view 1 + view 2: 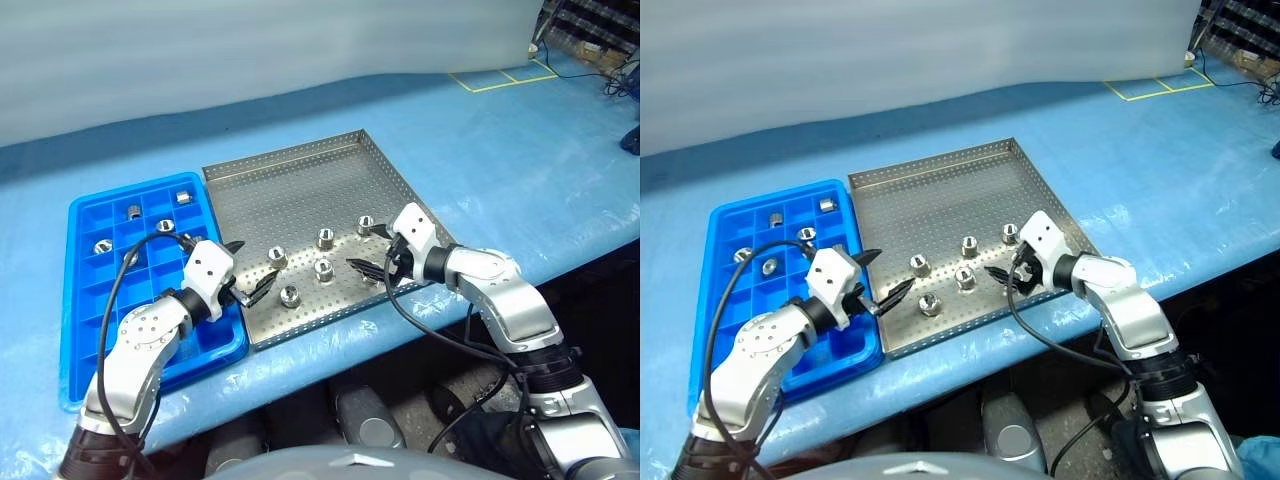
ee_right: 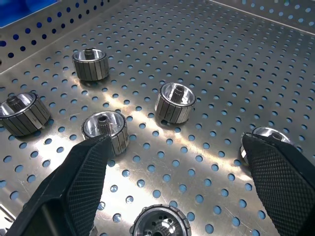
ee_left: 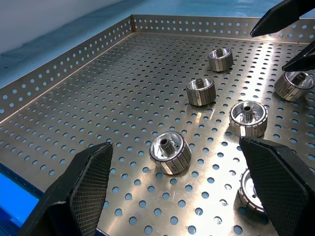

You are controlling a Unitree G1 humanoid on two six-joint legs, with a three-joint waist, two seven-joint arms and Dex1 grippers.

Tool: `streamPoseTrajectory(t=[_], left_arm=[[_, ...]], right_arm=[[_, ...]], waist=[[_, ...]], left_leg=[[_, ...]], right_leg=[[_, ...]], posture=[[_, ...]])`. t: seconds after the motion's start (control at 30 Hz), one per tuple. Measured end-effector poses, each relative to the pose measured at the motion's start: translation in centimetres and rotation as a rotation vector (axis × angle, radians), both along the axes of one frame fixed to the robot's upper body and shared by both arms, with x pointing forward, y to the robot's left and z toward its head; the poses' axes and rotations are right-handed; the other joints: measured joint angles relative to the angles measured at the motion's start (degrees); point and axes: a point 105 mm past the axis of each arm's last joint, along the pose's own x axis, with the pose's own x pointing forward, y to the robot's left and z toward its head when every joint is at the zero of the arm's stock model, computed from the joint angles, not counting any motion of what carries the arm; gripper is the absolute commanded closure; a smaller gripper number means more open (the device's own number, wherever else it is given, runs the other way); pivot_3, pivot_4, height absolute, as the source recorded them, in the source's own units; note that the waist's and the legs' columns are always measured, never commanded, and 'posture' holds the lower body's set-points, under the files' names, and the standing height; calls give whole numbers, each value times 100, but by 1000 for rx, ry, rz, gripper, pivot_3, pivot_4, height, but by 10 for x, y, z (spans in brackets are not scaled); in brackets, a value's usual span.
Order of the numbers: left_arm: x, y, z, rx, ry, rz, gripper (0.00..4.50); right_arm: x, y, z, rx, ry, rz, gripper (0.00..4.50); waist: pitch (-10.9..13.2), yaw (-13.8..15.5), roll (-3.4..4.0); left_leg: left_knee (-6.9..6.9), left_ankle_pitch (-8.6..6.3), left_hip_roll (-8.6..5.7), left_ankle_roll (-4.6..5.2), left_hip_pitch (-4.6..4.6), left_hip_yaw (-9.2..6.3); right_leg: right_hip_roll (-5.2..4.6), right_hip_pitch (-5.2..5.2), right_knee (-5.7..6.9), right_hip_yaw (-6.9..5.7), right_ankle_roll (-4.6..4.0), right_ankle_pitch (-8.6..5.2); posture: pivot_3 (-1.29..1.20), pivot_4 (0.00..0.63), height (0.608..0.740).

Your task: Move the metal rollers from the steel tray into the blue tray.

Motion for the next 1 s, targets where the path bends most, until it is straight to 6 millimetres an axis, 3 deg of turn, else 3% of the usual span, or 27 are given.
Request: streamPoseTrajectory(t=[0.43, 0.63, 1.0], left_arm=[[10, -1, 4, 39, 15, 12, 0], [32, -2, 18, 78, 13, 74, 0], [46, -12, -5, 168, 146, 67, 0]], right_arm=[[-2, 9, -4, 48, -14, -18, 35], [-7, 15, -4, 78, -37, -21, 35], [-12, 13, -6, 75, -54, -54, 35]], waist=[[0, -5, 0], [-1, 2, -1], [-1, -161, -1]], left_leg=[[3, 0, 0, 0, 0, 0], [8, 0, -3, 0, -1, -2], [4, 0, -2, 0, -1, -3]], right_leg=[[1, 1, 0, 0, 8, 5], [0, 5, 0, 1, 24, 14], [2, 2, 2, 1, 28, 16]], posture=[[-248, 150, 740], [-260, 150, 740], [-320, 150, 740]])
